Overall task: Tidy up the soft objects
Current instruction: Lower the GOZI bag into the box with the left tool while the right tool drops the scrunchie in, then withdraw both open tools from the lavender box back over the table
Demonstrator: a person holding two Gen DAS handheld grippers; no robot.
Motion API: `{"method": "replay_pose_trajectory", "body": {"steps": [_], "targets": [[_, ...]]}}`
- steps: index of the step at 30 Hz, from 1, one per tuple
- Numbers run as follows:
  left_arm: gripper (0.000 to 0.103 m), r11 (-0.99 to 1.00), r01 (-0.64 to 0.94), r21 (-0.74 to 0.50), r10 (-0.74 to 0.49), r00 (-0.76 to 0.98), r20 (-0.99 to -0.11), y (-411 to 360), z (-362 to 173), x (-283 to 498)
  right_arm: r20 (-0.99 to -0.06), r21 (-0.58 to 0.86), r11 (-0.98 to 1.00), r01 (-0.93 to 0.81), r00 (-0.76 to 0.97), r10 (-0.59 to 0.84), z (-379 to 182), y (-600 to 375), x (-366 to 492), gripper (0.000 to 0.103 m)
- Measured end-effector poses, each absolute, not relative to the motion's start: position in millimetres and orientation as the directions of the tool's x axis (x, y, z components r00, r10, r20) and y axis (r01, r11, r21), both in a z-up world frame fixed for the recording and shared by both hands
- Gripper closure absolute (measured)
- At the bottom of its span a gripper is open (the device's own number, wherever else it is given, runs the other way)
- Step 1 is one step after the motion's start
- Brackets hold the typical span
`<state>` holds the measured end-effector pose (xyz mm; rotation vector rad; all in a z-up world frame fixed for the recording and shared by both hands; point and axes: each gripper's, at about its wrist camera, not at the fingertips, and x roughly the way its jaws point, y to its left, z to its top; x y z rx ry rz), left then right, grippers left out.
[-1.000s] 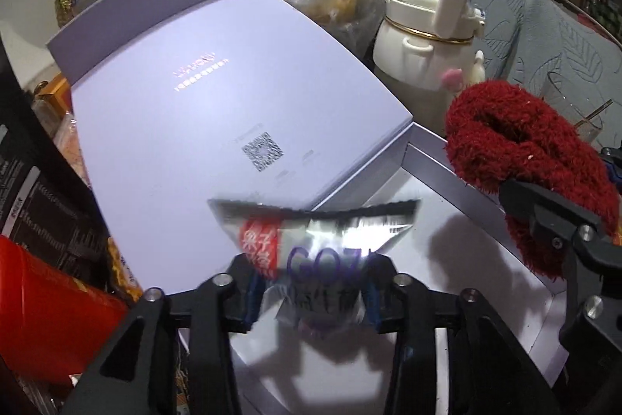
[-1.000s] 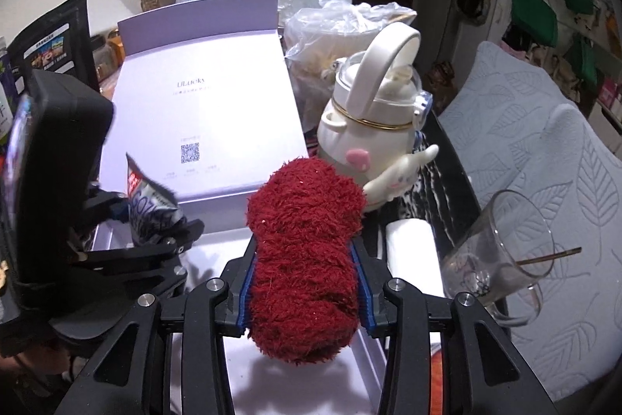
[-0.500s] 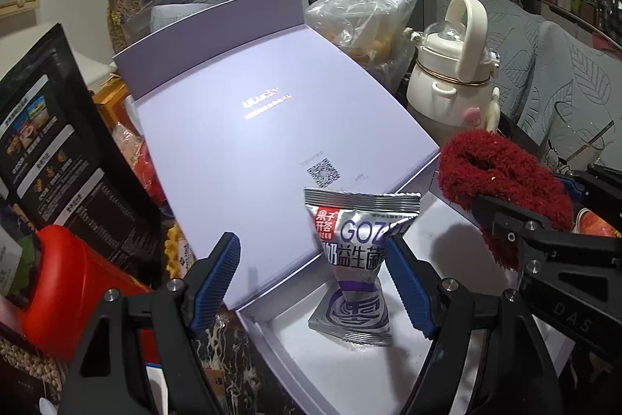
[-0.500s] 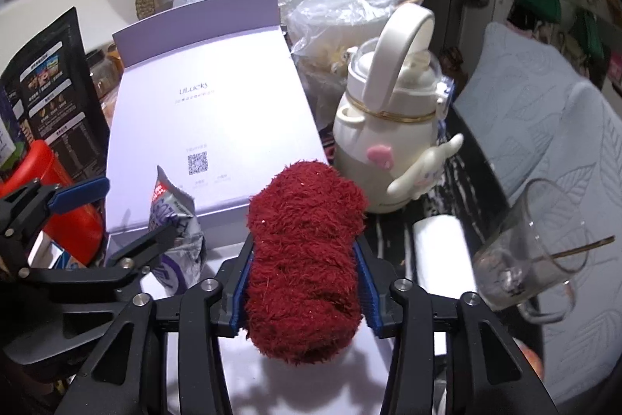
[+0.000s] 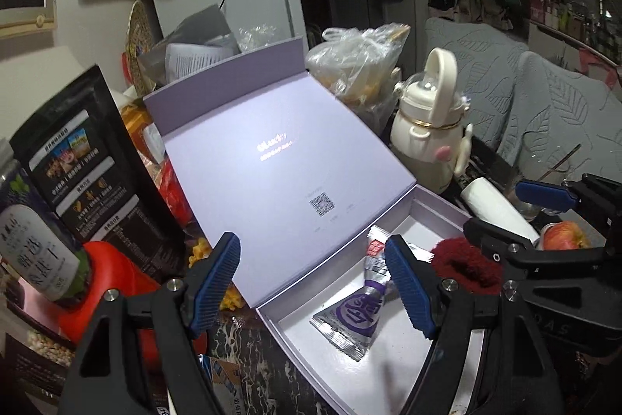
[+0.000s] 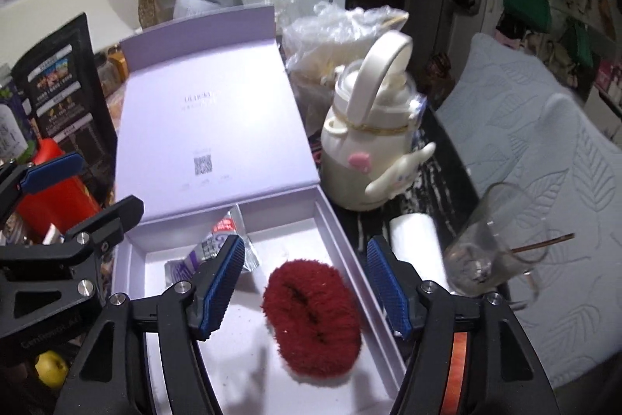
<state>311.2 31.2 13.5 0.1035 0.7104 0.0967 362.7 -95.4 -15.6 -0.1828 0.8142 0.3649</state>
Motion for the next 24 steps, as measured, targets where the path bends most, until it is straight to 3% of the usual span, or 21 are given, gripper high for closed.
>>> {"method": "replay_pose_trajectory", "body": {"steps": [24], "targets": [[0.026, 0.996, -0.003, 0.091, 0.045, 0.888, -0.458, 18.6, 125.4, 196.6, -0.579, -0.109, 0.931, -0.348, 0.784, 0.225, 112.5, -114.3, 244.1, 0.037]]}}
